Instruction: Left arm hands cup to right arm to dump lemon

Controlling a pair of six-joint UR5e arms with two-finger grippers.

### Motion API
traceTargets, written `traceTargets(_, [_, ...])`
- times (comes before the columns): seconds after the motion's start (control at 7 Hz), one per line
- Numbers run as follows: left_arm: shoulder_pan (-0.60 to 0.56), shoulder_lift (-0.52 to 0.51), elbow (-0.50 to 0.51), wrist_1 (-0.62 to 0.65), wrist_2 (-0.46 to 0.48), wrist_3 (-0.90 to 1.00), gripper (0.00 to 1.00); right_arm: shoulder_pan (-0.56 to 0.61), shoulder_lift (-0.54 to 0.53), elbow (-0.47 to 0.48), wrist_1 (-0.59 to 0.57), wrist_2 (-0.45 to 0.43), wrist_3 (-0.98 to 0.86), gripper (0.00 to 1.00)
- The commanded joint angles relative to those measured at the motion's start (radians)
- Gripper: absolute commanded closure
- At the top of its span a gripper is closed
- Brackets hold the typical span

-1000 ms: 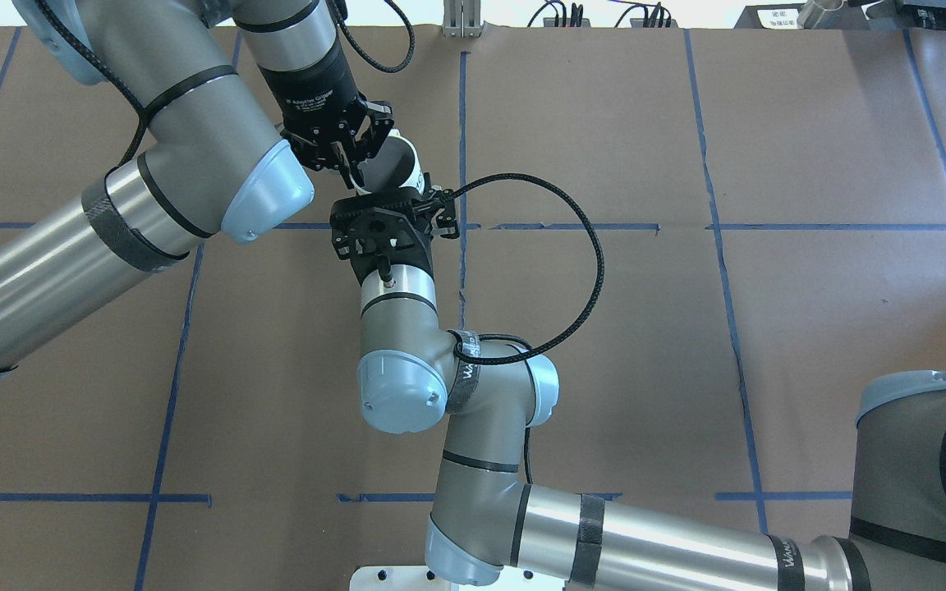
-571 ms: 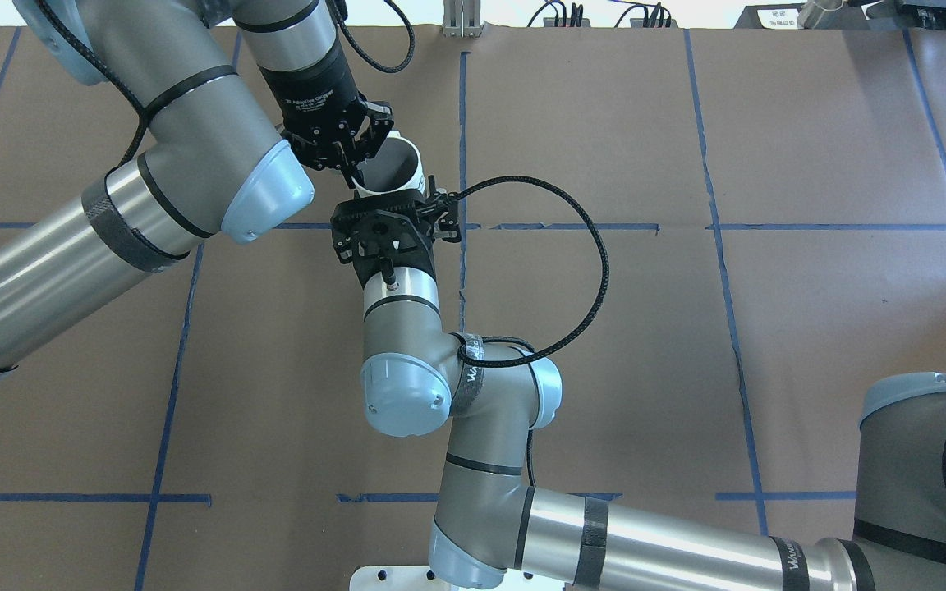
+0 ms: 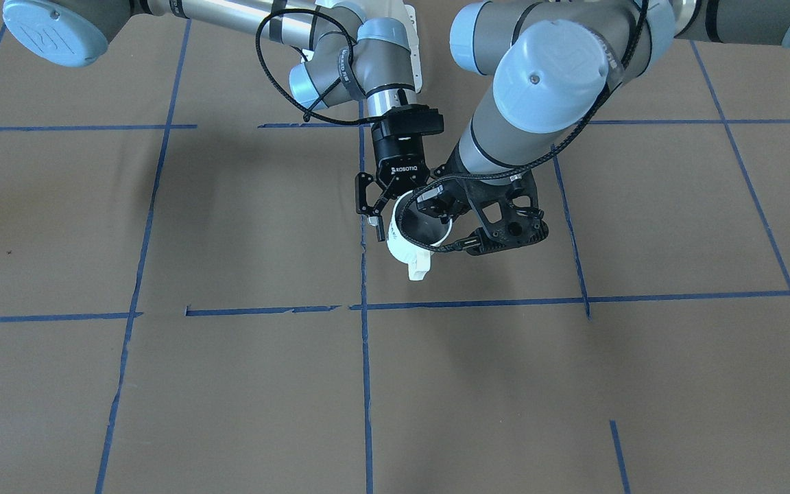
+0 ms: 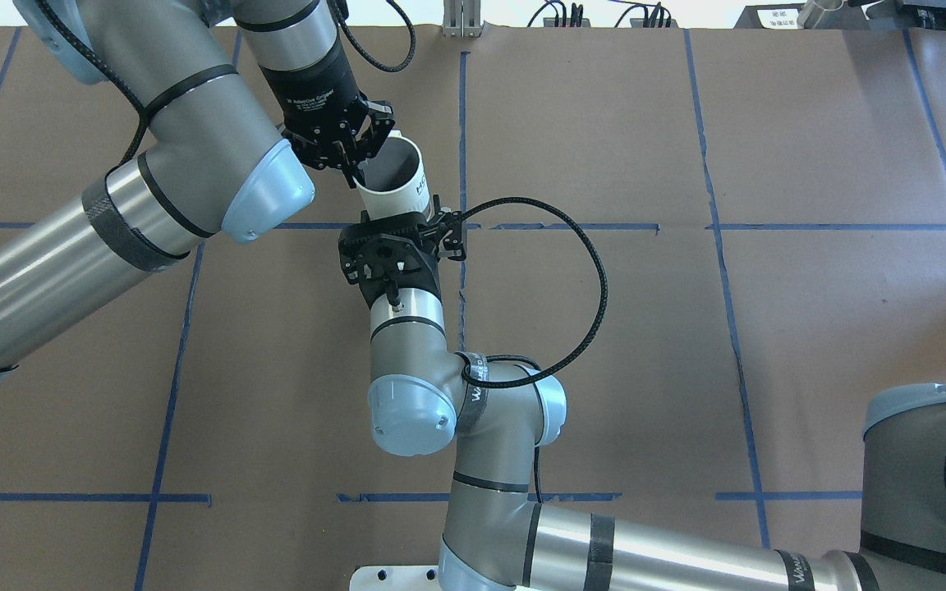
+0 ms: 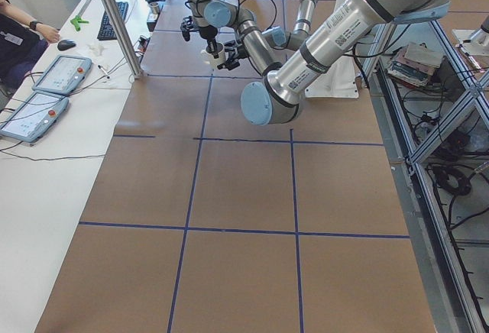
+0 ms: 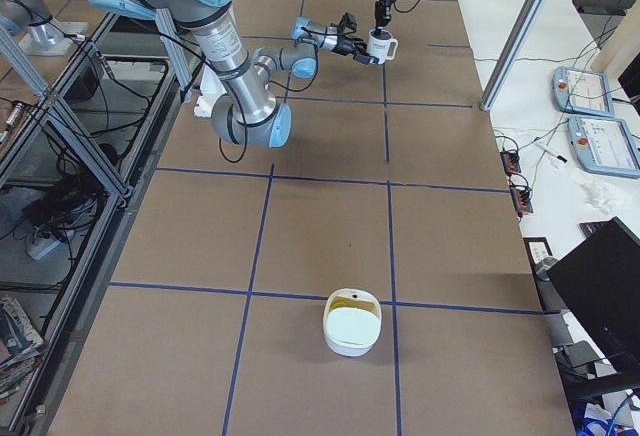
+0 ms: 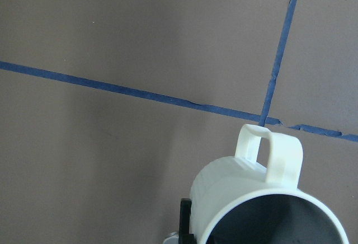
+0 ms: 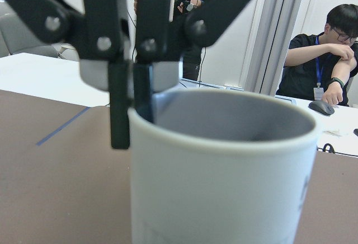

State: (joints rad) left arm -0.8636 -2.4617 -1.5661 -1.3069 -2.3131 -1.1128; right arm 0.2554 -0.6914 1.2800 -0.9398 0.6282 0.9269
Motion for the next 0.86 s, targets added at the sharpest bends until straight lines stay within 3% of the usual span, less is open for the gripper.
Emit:
traceTargets(0.0, [0.000,-0.002,-0.006,0.000,0.000,-0.001,1.00,-0.031,-0.023,-0.004,0.001,-0.027,0.003,0.01])
traceTargets(0.43, [-0.012,0.001,-0.017,0.003,0.004,0.001,1.00,-0.038,-0.033,-0.002,0.004,-0.031,0.004,0.01])
traceTargets(0.71, [-0.098,0.064,-0.041,0.014,0.003,0.101,1.00,-0.004,-0.063,0.005,0.121,0.017,0.009,0.01])
